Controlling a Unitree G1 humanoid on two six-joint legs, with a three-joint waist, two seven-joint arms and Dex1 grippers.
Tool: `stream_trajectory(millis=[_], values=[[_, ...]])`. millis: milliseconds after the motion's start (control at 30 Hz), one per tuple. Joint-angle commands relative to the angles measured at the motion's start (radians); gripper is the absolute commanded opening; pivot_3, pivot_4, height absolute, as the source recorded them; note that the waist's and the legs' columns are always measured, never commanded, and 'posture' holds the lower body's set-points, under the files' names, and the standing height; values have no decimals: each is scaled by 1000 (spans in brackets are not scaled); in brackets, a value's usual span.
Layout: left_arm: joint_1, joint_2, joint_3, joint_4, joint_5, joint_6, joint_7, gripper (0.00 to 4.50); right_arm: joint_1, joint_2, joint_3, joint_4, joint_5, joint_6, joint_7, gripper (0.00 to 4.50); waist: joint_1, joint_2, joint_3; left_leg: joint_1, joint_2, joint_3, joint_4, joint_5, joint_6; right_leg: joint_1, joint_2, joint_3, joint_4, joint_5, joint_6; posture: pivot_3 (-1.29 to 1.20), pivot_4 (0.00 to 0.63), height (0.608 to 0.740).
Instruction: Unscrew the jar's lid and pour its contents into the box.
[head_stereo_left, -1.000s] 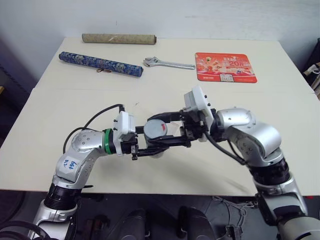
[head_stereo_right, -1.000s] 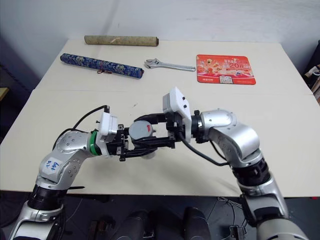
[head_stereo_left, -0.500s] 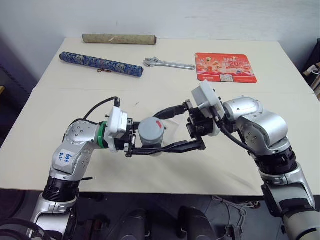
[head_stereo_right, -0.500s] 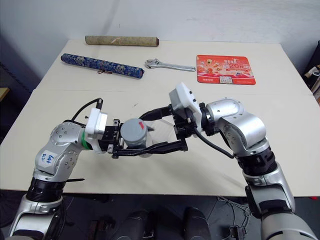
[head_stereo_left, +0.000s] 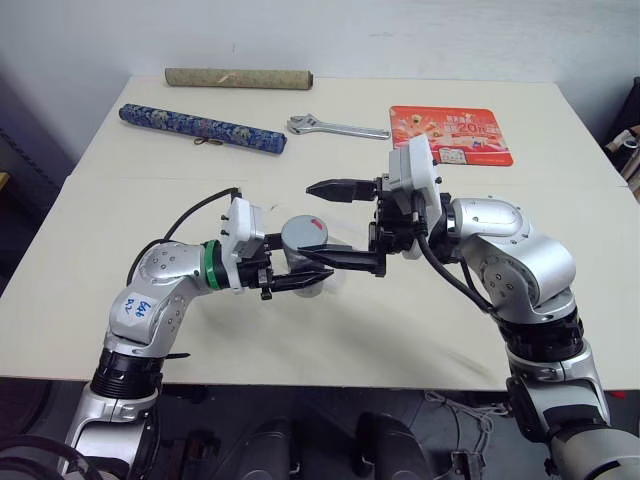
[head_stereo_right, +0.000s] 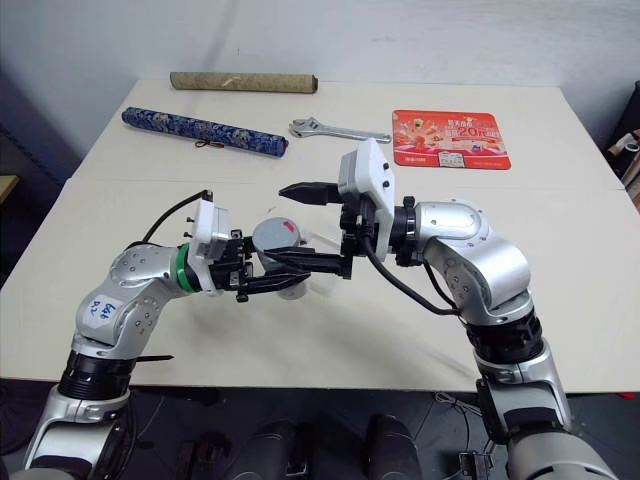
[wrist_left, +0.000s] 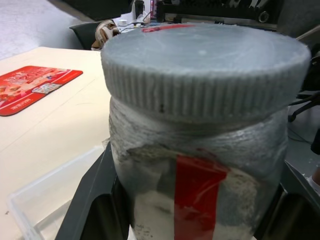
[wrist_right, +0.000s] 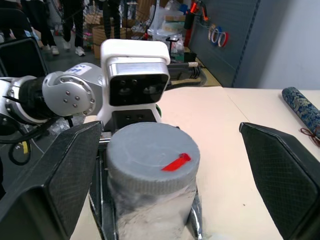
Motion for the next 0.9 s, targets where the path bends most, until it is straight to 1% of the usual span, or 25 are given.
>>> stream_trajectory(millis=[33,200,467,667,900], values=[[-22,-4,-4,-24,2,-10,1,2344,-26,22,24,-35,-9,6,-27,4476,-1,0,0,0,0,0,0,0,0,0,0,0,0,0,0,0,150,740],[-8,-15,-12,-39,4,-16,4,2344,-40,59,62,-12,-49,4,-67,4476,-3,0,0,0,0,0,0,0,0,0,0,0,0,0,0,0,150,740],[21,-13,-11,-44,13,-40,-2,2344,-47,73,45,4,-43,12,-82,4476,-1,0,0,0,0,0,0,0,0,0,0,0,1,0,0,0,150,740],[29,-11,-8,-41,13,-60,-12,2344,-37,44,24,55,-62,-17,-54,4476,-2,0,0,0,0,0,0,0,0,0,0,0,1,0,0,0,150,740],[30,-7,3,-25,15,-76,-23,2344,-15,-20,-26,112,-42,-57,12,4476,-1,0,0,0,0,0,0,0,0,0,0,0,0,0,0,0,150,740]])
